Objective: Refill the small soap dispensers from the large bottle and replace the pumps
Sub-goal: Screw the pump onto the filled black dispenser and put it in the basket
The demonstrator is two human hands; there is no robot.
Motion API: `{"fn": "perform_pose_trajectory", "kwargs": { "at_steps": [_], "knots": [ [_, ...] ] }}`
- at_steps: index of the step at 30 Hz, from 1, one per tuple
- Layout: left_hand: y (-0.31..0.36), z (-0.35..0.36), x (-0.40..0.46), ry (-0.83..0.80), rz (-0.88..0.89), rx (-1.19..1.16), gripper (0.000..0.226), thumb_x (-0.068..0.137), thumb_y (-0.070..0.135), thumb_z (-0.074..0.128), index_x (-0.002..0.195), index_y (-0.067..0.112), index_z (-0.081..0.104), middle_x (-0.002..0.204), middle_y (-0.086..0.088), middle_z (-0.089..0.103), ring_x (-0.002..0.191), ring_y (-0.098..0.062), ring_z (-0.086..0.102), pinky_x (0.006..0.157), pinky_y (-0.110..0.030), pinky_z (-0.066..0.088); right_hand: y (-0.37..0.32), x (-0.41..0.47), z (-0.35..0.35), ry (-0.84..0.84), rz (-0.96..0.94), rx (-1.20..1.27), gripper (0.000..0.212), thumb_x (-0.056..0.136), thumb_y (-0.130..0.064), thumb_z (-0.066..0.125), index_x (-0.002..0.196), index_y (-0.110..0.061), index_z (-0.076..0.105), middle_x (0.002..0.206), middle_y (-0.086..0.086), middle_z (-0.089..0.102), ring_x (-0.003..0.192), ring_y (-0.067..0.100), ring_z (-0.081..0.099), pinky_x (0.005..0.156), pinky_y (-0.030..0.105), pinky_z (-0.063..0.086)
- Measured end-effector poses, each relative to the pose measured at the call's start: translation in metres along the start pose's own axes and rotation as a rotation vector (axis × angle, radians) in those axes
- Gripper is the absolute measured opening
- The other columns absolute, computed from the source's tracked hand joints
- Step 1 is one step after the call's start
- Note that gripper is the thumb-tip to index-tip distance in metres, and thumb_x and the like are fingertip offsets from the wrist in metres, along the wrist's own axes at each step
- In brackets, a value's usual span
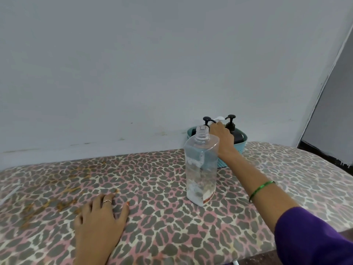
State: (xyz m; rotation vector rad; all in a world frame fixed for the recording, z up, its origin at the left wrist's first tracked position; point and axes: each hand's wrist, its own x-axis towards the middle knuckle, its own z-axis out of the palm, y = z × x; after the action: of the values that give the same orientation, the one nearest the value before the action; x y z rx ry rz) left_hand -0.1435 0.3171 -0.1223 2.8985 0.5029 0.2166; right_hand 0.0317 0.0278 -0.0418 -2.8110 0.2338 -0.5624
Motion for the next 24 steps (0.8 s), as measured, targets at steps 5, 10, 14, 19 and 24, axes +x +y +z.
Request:
{"fn": "perform_pose_trajectory", "kwargs": {
  "at_steps": [5,10,14,19,24],
  "knots": [
    [-0.018,0.005,-0.004,0.017,-0.031,-0.014,0.056,0.09,0.065,0.032,0.135,0.032,0.042,0.143,0.006,0.042,0.131,-0.019,0.037,0.107,-0.041,0.033,0.002,0.015,0.034,-0.041,-0.159,0.064,0.02,0.093,-0.024,0.047,0.074,-0.017,0.049,0.095,0.008,0.054,0.077,0.024,0.057,0.055,0.03,0.044],
    [-0.013,0.005,-0.001,0.02,-0.011,-0.027,0.055,0.091,0.062,0.032,0.134,0.031,0.043,0.143,0.005,0.041,0.131,-0.019,0.037,0.107,-0.041,0.032,0.021,0.005,0.022,0.006,-0.239,0.111,0.035,0.087,-0.008,0.049,0.057,-0.019,0.035,0.077,0.006,0.045,0.066,0.021,0.045,0.05,0.021,0.022],
    [-0.015,0.006,-0.002,0.035,0.0,-0.022,0.055,0.091,0.061,0.032,0.135,0.029,0.044,0.143,0.005,0.042,0.131,-0.019,0.037,0.108,-0.041,0.032,0.028,-0.024,0.012,0.103,-0.24,0.367,0.023,0.087,0.003,0.059,0.109,-0.003,0.061,0.112,0.011,0.054,0.099,0.024,0.051,0.08,0.027,0.04],
    [-0.015,0.007,-0.002,0.043,0.012,-0.015,0.057,0.092,0.062,0.03,0.135,0.028,0.045,0.142,0.005,0.044,0.13,-0.019,0.039,0.105,-0.04,0.033,0.039,-0.052,0.012,0.072,-0.362,0.423,0.052,0.085,0.002,0.065,0.134,-0.008,0.051,0.145,0.009,0.041,0.136,0.016,0.03,0.102,0.008,0.02],
    [-0.015,0.008,-0.003,0.049,0.022,-0.006,0.059,0.092,0.061,0.03,0.138,0.026,0.043,0.143,0.004,0.044,0.131,-0.02,0.038,0.107,-0.04,0.032,0.042,-0.084,0.002,0.073,-0.444,0.427,0.071,0.09,0.014,0.045,0.148,-0.024,0.03,0.16,-0.001,0.011,0.144,0.017,0.022,0.1,0.018,0.036]
  ]
}}
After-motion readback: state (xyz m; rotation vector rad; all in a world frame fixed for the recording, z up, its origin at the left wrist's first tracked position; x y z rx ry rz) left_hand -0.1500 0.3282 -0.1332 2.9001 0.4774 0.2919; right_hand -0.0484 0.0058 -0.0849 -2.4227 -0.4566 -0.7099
